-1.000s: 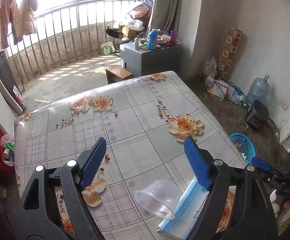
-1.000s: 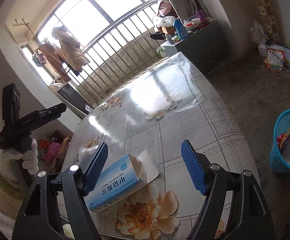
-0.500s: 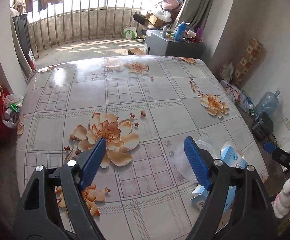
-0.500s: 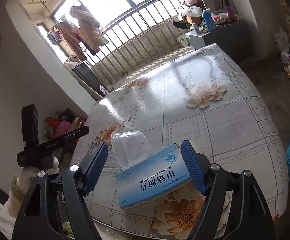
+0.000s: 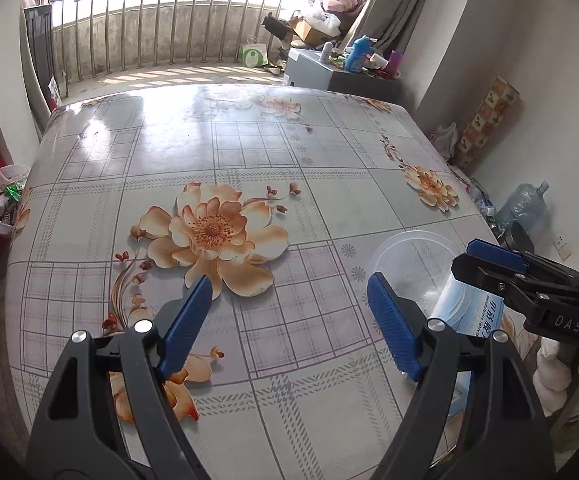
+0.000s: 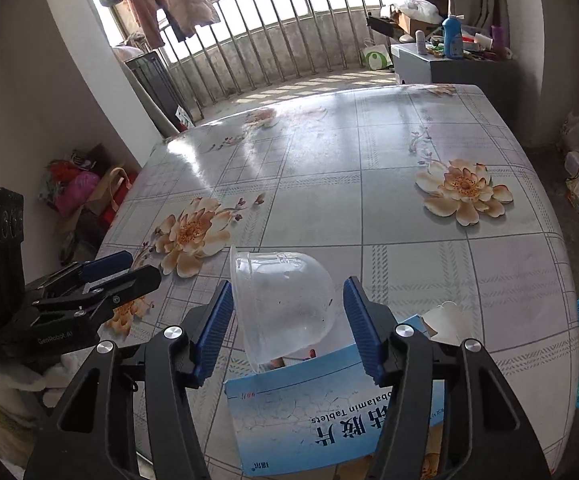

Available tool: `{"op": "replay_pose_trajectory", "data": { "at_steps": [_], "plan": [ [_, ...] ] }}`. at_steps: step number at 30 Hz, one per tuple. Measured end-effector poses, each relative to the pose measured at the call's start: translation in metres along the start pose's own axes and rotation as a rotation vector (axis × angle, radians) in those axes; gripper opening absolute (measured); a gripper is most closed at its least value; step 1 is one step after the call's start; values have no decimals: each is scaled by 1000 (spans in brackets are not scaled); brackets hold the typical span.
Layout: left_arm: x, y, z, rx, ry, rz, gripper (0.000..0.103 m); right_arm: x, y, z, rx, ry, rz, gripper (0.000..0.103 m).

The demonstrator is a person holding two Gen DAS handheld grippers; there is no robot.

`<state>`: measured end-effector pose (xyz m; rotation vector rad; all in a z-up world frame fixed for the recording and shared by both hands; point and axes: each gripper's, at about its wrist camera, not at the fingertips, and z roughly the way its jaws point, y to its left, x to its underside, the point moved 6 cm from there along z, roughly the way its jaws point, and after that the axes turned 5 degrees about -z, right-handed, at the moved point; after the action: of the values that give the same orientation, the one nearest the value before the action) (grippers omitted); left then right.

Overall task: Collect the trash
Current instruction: 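Move both tools back to the table toward the clear lid and blue box, then grasp the clear plastic lid with the right tool while the left approaches the blue box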

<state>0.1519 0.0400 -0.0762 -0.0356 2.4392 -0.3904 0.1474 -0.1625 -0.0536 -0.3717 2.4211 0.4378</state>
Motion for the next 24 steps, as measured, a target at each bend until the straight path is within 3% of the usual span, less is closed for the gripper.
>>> {"op": "replay_pose_trajectory", "data": {
  "at_steps": [5,7,8,13,18,24],
  "plan": [
    [0,1,5,25,0,5,73,-3,2,7,69,13,-47,35],
    [-1,1,7,38,-1,8,72,-6,-2,5,84,6,-37,11],
    [-1,0,8,45,1,10,70,-8,-6,7,80,9,-24,8],
    [1,-11,10,79,8,26,68,-13,-28,0,52,-38,68,7],
    [3,-26,11,117,18,50,68,-16,-64,-38,29,-141,179,6],
    [9,-59,20,158,53,124,68,18,-117,-92,48,-187,321,6]
  ]
}}
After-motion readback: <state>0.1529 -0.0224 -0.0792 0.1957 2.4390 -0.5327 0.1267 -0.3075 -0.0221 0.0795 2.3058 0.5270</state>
